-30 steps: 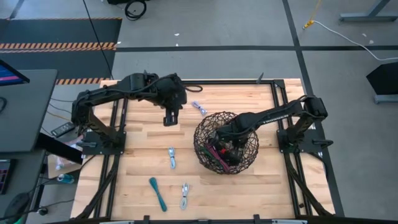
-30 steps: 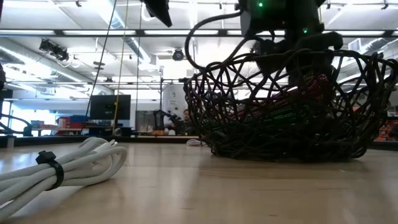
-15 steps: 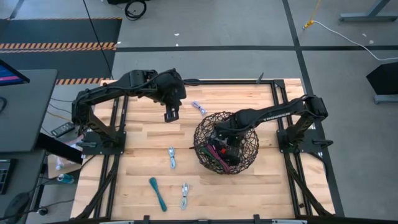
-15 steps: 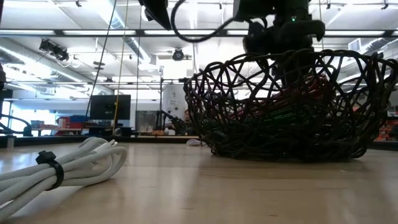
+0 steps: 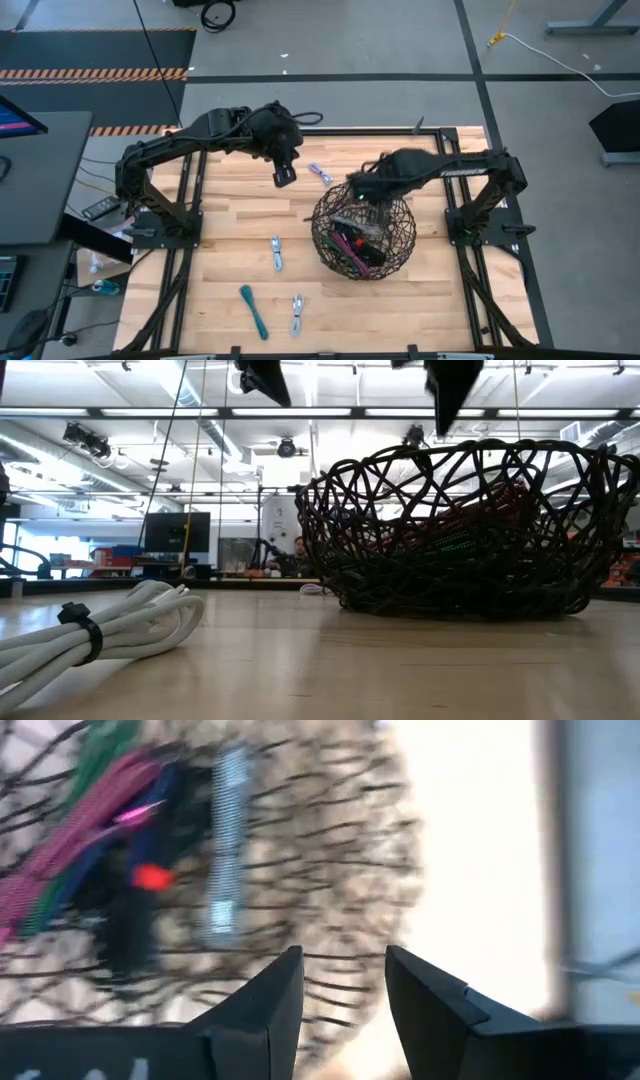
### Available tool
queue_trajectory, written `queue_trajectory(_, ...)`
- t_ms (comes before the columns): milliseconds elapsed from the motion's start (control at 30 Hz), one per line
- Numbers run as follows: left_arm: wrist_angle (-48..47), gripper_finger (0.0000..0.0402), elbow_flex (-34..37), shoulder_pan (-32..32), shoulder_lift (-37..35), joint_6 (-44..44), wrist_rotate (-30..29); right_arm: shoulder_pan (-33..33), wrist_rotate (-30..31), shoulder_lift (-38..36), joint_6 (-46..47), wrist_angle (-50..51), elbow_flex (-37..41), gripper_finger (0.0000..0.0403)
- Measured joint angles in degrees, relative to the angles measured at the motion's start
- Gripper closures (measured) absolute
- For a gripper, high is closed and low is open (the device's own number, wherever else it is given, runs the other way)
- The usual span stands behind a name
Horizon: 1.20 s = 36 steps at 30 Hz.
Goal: Pick and place USB-C Cables
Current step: Put the purple charger cable into the black wire basket
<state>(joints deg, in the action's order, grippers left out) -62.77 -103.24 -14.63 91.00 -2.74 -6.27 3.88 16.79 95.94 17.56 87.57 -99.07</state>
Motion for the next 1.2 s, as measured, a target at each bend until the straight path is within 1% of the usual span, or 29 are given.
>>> queue_trajectory(33,0.55,0.0373,0.0,-0.24,0.0,0.0,-0.62,0.0,2.66,-0.04,-0.21,2.52,-2.9,0.0254)
queue_trajectory(67,0.71,0.0368,0.0,-0.47,0.0,-0.4,-1.2,0.0,5.36,-0.46,-0.3,2.84,-5.28,0.0254)
queue_trajectory(133,0.64,0.0357,0.0,-0.8,0.08,-2.74,-2.37,-0.05,7.99,-2.64,-2.31,1.43,-8.63,0.0254)
queue_trajectory(267,0.63,0.0327,-0.02,-1.71,1.68,-8.67,-3.44,-1.2,9.17,-6.85,-3.63,0.29,-15.66,0.0254)
queue_trajectory(333,0.71,0.0308,-0.02,-2.34,3.06,-10.9,-3.42,-1.77,9.23,-8.94,-3.12,-2.05,-17.94,0.0254)
queue_trajectory(467,0.81,0.0272,0.0,-4.33,7.06,-15.47,-3.64,-1.92,9.28,-14.47,-4.61,-9.65,-19.43,0.0254)
queue_trajectory(567,1.12,0.0254,0.0,-6.02,10.43,-19.47,-3.36,-1.92,9.21,-17.42,-6.18,-15.2,-19.43,0.0254)
queue_trajectory(633,1.01,0.025,0.01,-7.36,12.54,-22.68,-0.97,-1.92,9.22,-18.91,-6.95,-18.51,-19.42,0.0254)
queue_trajectory(733,0.97,0.025,0.02,-9.73,15.28,-25.5,4.83,-1.92,9.28,-20.47,-7.22,-23.01,-19.41,0.0254)
queue_trajectory(867,1.55,0.0257,0.02,-12.97,18.37,-28.83,10.76,-1.92,9.19,-20.69,-7.25,-25.22,-19.38,0.0254)
queue_trajectory(933,2.28,0.0258,0.02,-14.31,19.67,-30.21,11.93,-1.92,9.12,-20.6,-7.25,-25.48,-19.36,0.0254)
queue_trajectory(1100,2.85,0.0259,0.02,-16.52,22.44,-33.6,12.79,-1.92,9.12,-19.51,-7.04,-26.06,-19.34,0.0254)
queue_trajectory(1200,3.69,0.026,0.04,-17.12,23.41,-35.47,14.95,-1.92,9.06,-19.14,-6.45,-26.33,-19.32,0.0254)
